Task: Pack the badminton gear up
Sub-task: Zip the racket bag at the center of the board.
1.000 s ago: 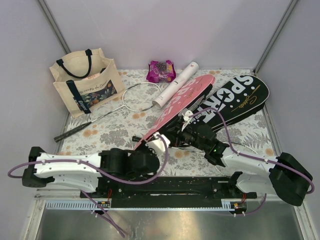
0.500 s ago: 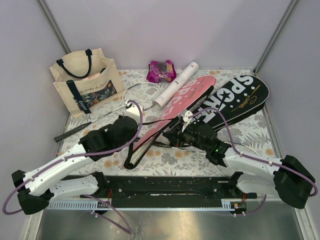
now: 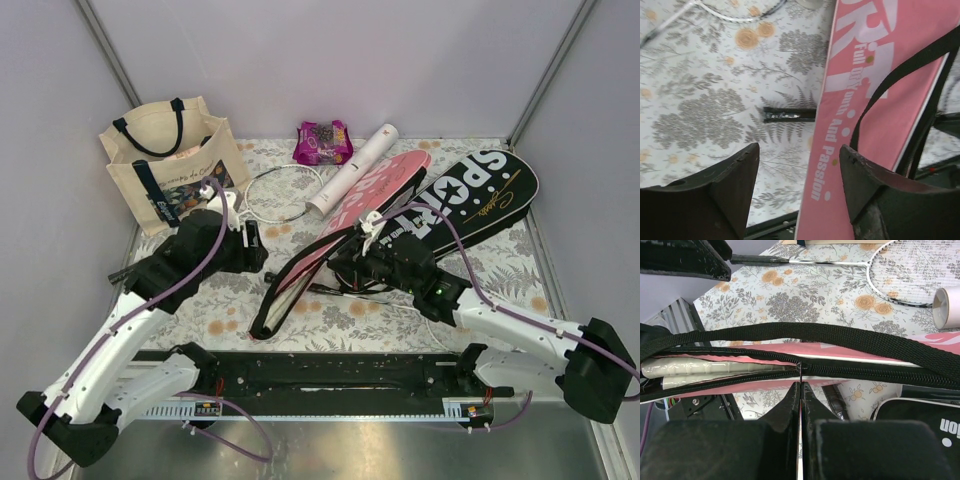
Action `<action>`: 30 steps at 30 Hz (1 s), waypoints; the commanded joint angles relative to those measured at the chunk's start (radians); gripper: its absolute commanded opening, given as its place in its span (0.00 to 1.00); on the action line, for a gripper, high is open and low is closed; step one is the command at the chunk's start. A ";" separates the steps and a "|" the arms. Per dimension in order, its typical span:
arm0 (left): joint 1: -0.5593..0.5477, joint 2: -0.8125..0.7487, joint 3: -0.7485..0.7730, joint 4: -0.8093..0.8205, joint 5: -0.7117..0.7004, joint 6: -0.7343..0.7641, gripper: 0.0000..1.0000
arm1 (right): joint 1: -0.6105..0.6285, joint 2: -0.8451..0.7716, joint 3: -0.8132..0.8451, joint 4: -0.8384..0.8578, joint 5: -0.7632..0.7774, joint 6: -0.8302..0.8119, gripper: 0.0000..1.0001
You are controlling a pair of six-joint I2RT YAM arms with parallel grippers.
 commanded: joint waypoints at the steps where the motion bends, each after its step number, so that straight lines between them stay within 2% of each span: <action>1: 0.085 0.002 0.040 0.026 0.282 -0.112 0.69 | -0.006 -0.074 0.022 0.037 0.015 -0.020 0.00; 8: 0.200 -0.032 -0.070 0.046 0.472 -0.270 0.69 | -0.011 -0.171 -0.049 0.069 0.058 -0.024 0.00; 13: 0.285 -0.107 -0.243 0.107 0.628 -0.495 0.72 | -0.011 -0.246 -0.102 0.078 0.133 -0.026 0.00; 16: 0.298 -0.157 -0.332 0.130 0.682 -0.598 0.73 | -0.012 -0.270 -0.126 0.086 0.167 -0.018 0.00; 21: 0.303 -0.239 -0.425 0.130 0.770 -0.653 0.74 | -0.011 -0.295 -0.142 0.096 0.271 0.014 0.00; 24: 0.303 -0.301 -0.387 0.127 0.776 -0.491 0.74 | -0.011 -0.286 -0.133 0.098 0.293 0.019 0.00; 27: 0.294 -0.386 -0.322 0.095 0.652 -0.280 0.69 | -0.011 -0.246 -0.059 0.008 0.339 0.029 0.00; 30: 0.288 -0.508 -0.303 0.157 0.552 -0.129 0.67 | -0.015 -0.188 0.027 -0.083 0.373 0.046 0.00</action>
